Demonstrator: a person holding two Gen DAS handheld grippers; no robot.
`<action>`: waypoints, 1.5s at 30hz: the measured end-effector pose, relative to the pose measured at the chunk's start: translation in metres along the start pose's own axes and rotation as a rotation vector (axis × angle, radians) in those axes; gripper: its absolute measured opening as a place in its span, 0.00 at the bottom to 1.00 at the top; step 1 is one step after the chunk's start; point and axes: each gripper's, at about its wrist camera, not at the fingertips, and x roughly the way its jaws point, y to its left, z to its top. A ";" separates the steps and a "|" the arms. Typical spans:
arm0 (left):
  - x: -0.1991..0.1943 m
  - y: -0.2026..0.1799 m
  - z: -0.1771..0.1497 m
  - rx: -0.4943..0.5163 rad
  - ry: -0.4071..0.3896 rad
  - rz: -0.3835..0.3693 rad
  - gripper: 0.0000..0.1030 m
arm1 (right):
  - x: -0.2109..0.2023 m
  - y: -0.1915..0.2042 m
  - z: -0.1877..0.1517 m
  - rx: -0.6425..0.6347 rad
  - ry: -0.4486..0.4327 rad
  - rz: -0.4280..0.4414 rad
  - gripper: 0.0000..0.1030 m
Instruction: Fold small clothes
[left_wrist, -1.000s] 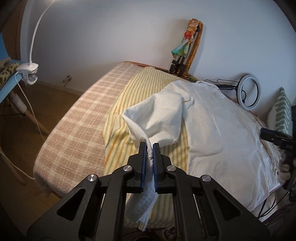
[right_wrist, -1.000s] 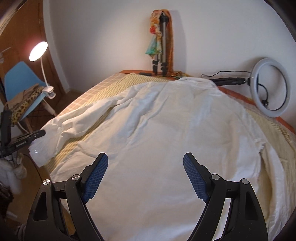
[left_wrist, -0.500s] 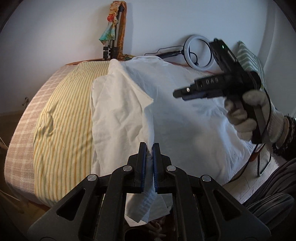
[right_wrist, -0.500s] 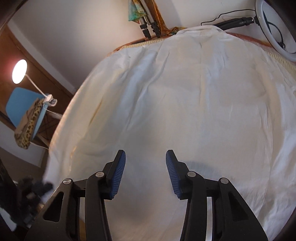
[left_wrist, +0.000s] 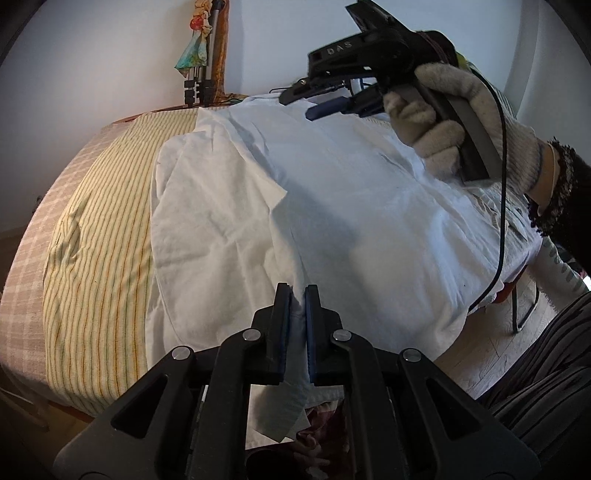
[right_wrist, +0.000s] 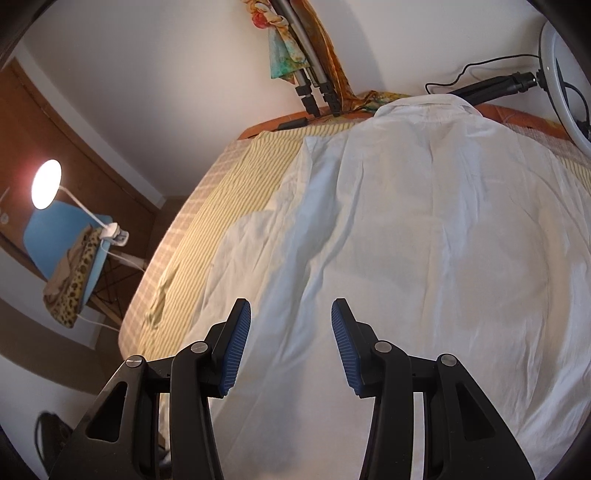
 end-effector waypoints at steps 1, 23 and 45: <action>0.002 -0.001 -0.002 -0.001 0.003 -0.001 0.05 | 0.003 0.002 0.004 -0.001 0.000 0.001 0.43; -0.039 0.070 -0.043 -0.271 0.000 0.090 0.42 | -0.004 0.025 -0.111 -0.179 0.193 -0.069 0.45; -0.009 0.058 -0.034 -0.264 0.070 0.057 0.15 | 0.047 0.080 -0.108 -0.199 0.386 0.039 0.45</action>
